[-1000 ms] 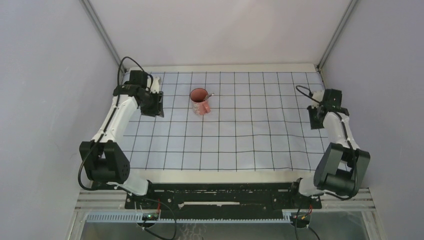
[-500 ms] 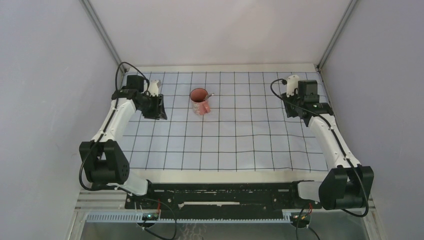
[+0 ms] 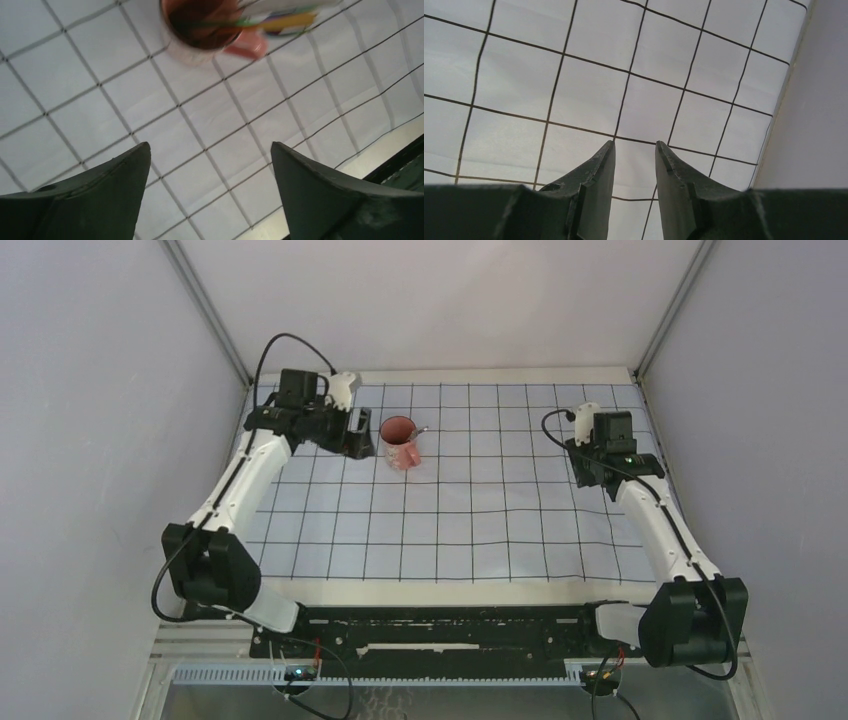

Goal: Set the dinner table for one person
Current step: Pick up the spoon from the napkin.

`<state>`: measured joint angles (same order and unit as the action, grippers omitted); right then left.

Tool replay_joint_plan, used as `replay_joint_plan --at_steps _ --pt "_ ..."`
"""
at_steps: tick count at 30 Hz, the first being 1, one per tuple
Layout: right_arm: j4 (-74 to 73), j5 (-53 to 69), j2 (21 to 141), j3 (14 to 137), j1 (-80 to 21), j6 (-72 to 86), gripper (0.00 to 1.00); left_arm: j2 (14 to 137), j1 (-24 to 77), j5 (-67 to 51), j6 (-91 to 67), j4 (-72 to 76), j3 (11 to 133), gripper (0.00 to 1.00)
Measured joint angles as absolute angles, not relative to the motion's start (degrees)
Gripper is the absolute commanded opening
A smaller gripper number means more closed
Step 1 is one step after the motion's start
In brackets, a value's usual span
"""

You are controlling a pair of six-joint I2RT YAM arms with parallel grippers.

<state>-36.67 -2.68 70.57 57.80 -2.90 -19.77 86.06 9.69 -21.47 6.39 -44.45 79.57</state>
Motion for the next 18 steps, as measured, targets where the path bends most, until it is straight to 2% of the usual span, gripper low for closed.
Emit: replay_joint_plan --at_steps 4,9,18 --pt "-36.69 -3.22 70.54 57.63 -2.52 -19.53 0.43 89.38 14.35 -24.77 7.88 -40.36 85.52 1.00" --pt "-36.42 -4.29 69.97 56.16 -1.80 -19.73 0.43 97.82 15.25 -35.24 5.69 -39.48 92.62 1.00" --pt "-37.19 -4.54 66.52 53.82 2.55 -20.67 0.42 99.72 15.84 -43.11 1.30 -31.94 86.02 1.00"
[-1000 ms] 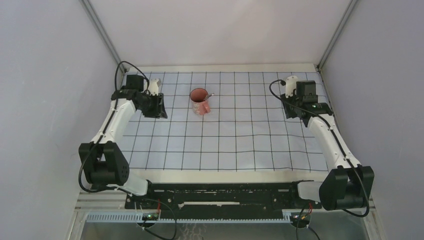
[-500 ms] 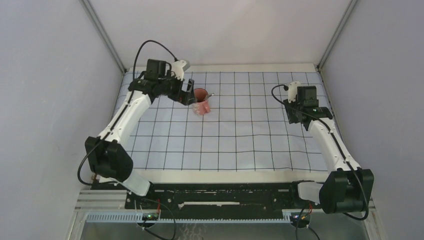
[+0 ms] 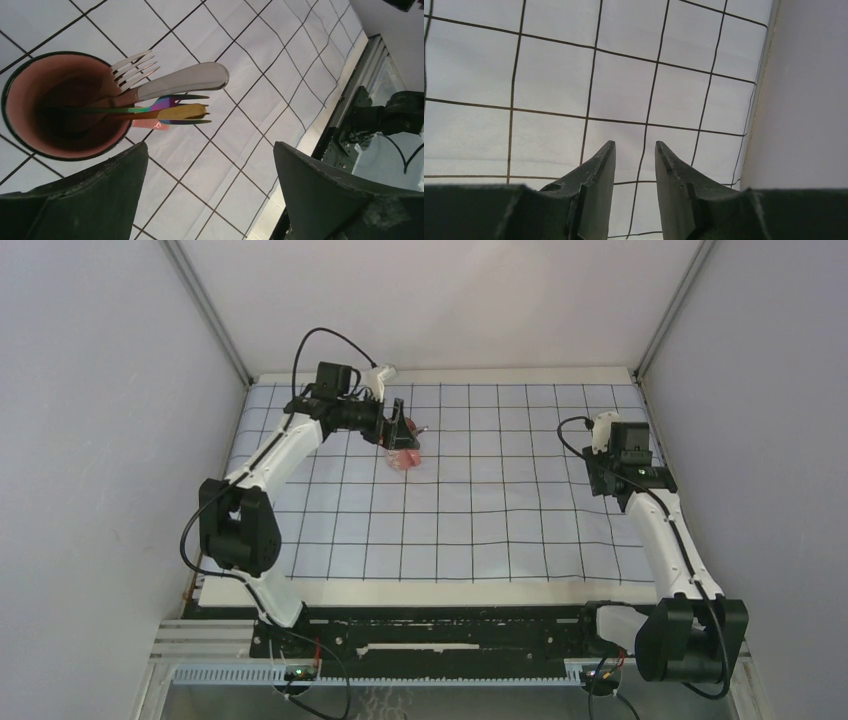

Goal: Set the dinner table for one person
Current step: Pick up the spoon from the napkin.

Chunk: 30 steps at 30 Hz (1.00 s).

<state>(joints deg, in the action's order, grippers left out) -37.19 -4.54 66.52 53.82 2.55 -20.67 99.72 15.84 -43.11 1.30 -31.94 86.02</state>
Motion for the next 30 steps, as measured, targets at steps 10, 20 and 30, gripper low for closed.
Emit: replay_joint_plan --at_steps 10,20,30 --pt "-37.65 -4.64 65.76 53.80 2.55 -20.78 0.42 90.98 16.16 -42.11 -8.60 -11.81 69.80 1.00" --pt "-37.54 -7.44 65.06 53.19 0.47 -20.88 0.41 82.39 22.02 -13.61 -0.12 2.96 54.52 1.00" --pt "-37.15 -12.60 65.32 53.19 -5.39 -20.23 0.41 81.52 28.25 1.87 8.27 18.02 44.60 1.00"
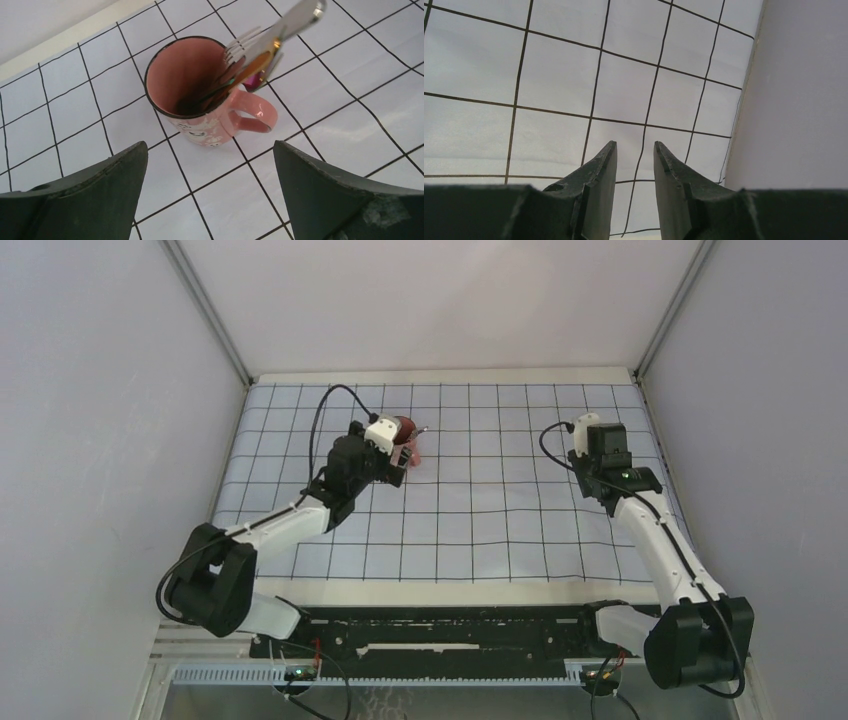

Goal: Set the dinner table for one person
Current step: Pick up the spoon from the napkin.

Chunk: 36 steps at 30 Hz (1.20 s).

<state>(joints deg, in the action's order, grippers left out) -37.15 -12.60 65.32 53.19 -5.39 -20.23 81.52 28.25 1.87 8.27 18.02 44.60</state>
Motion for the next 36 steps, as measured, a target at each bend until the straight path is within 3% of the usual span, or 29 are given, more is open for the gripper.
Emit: replay_joint_plan --at_steps 12,36 --pt "-37.56 -18.94 67.00 54.19 -9.23 -20.05 0.40 78.67 32.27 5.87 9.89 32.36 36.51 1.00" --pt "-35.57 -23.24 71.18 54.94 -10.81 -20.23 0.35 90.08 34.65 5.85 11.62 39.38 42.81 1.00"
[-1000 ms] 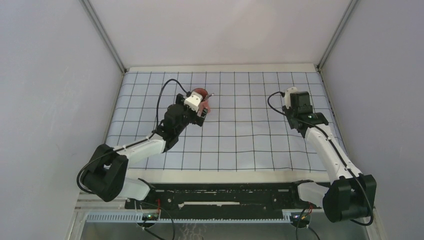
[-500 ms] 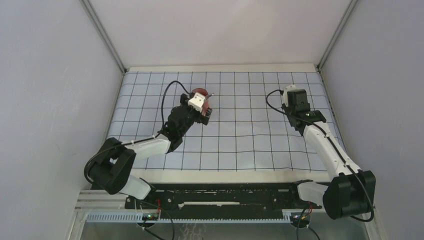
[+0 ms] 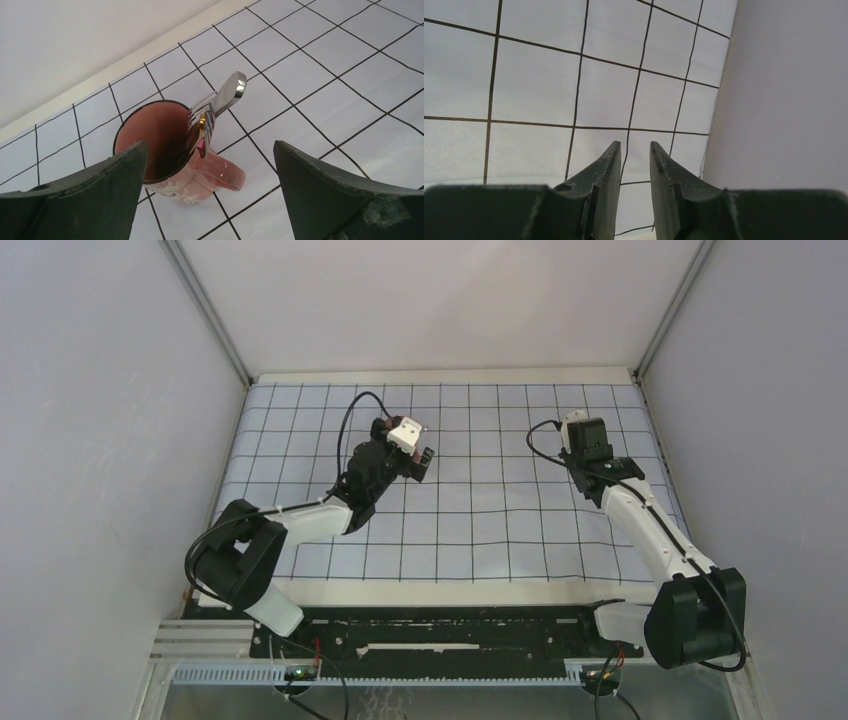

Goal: Set the dinner table for one person
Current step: Pick up the spoon from the napkin.

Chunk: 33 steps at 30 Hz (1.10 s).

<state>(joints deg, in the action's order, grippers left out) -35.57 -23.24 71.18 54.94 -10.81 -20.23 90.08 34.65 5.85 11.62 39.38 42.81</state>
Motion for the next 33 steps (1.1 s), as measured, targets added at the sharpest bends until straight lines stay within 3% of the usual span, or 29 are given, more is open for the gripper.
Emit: replay_joint_plan --at_steps 5,7,12,24,26,31,33 --pt "-35.24 -23.77 71.37 54.94 -10.85 -20.25 0.31 91.15 34.68 6.31 12.58 38.79 44.91 0.97" --pt "-35.16 -23.92 71.50 54.94 -10.87 -20.27 0.28 92.60 34.68 6.63 13.08 38.72 46.37 0.90" --pt "-35.14 -24.14 71.53 54.94 -10.87 -20.25 0.27 94.15 34.72 7.16 14.06 37.23 47.13 0.87" --pt "-35.14 -24.36 71.53 54.94 -10.87 -20.27 0.22 94.59 34.72 8.99 13.93 37.15 48.47 0.68" --pt "-35.14 -24.36 71.53 54.94 -10.87 -20.27 0.22 94.59 34.72 8.99 13.93 37.06 48.47 0.60" --pt "-35.14 -24.34 71.53 54.94 -10.87 -20.25 0.22 94.59 34.74 9.43 13.54 36.95 48.47 0.28" --pt "-35.14 -24.32 71.59 54.94 -10.87 -20.23 0.22 94.59 34.76 9.52 13.28 36.88 48.47 0.22"
